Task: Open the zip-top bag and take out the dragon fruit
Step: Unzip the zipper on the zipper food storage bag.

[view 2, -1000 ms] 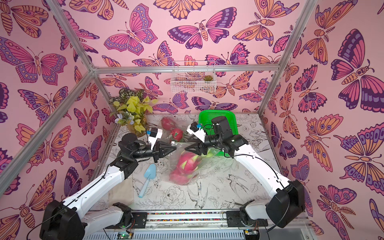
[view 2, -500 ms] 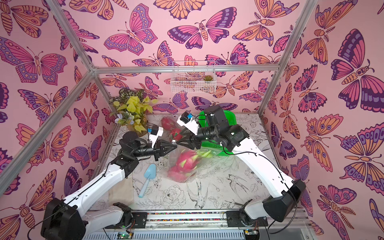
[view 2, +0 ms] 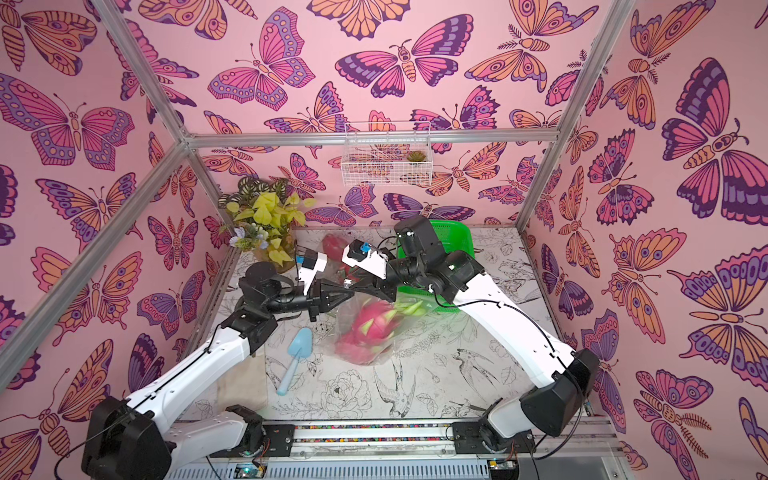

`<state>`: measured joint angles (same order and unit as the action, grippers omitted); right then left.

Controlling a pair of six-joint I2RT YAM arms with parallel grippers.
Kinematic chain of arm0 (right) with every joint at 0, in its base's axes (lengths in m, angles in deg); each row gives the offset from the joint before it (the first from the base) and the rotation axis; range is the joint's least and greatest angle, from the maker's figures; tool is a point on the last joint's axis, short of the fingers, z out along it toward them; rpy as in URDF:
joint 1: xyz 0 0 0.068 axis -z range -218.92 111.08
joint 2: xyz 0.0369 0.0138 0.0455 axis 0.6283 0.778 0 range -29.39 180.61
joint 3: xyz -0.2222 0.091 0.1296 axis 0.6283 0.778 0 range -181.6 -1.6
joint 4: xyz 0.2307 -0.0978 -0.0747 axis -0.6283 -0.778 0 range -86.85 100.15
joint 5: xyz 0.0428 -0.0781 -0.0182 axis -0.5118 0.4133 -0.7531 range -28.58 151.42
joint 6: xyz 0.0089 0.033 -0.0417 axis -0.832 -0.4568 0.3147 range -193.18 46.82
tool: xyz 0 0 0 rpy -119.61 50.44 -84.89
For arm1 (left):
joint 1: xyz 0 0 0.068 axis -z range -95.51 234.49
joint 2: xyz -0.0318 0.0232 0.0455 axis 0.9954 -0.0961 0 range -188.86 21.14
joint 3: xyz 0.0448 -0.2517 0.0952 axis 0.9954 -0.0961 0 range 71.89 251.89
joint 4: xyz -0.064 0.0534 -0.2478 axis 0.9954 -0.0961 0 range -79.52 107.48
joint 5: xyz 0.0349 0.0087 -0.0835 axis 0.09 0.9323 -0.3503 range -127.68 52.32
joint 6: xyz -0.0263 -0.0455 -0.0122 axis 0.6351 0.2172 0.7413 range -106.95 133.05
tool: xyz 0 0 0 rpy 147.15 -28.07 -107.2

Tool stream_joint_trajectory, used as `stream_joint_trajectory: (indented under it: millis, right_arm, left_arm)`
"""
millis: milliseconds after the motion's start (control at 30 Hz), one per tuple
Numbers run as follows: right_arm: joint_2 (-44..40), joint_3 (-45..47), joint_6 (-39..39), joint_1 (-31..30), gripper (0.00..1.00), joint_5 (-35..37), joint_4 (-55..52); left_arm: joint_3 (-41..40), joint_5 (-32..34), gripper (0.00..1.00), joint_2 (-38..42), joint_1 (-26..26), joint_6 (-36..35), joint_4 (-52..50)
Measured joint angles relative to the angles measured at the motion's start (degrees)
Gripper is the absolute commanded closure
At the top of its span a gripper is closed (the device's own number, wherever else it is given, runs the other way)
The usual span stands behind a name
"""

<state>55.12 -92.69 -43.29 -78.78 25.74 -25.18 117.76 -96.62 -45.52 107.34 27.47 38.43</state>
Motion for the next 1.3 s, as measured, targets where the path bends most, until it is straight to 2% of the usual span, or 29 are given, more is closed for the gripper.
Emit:
stream_joint_trajectory:
  millis: [500, 733, 867, 900, 967, 1033, 1067, 1200, 1300]
  right_arm:
    - [0.04, 0.83, 4.96, 0.0, 0.78, -2.08, 1.68]
    - [0.04, 0.83, 6.49, 0.0, 1.0, -2.1, 1.68]
    - [0.04, 0.83, 6.82, 0.0, 1.0, -2.08, 1.68]
    - [0.04, 0.83, 6.82, 0.0, 1.0, -2.05, 1.7]
    - [0.04, 0.83, 6.82, 0.0, 1.0, -2.05, 1.68]
    - [0.04, 0.83, 6.8, 0.0, 1.0, -2.03, 1.68]
    - [0.04, 0.83, 6.73, 0.0, 1.0, -2.05, 1.66]
    - [0.04, 0.83, 6.23, 0.0, 1.0, -2.4, 1.6]
    - [0.07, 0.63, 5.86, 0.09, 1.0, -3.15, 1.14]
  left_arm:
    - [1.07, -0.09, 1.0, -1.27, 0.44, 0.5, 0.0]
    - [1.53, -0.24, 1.0, -1.84, 0.46, 0.94, -0.02]
    - [1.57, -0.24, 1.0, -1.84, 0.48, 0.92, -0.04]
    - [1.57, -0.24, 0.98, -1.84, 0.46, 0.9, -0.07]
    - [1.57, -0.26, 0.84, -1.84, 0.48, 0.61, -0.11]
    - [1.66, -0.42, 0.64, -1.84, 0.48, 0.0, -0.07]
    - [1.79, -0.44, 0.58, -1.84, 0.48, -0.39, -0.07]
    - [2.08, -0.9, 0.57, -1.81, 0.48, -1.81, 0.02]
    - [2.08, -1.44, 0.61, -1.81, 0.48, -2.84, 0.0]
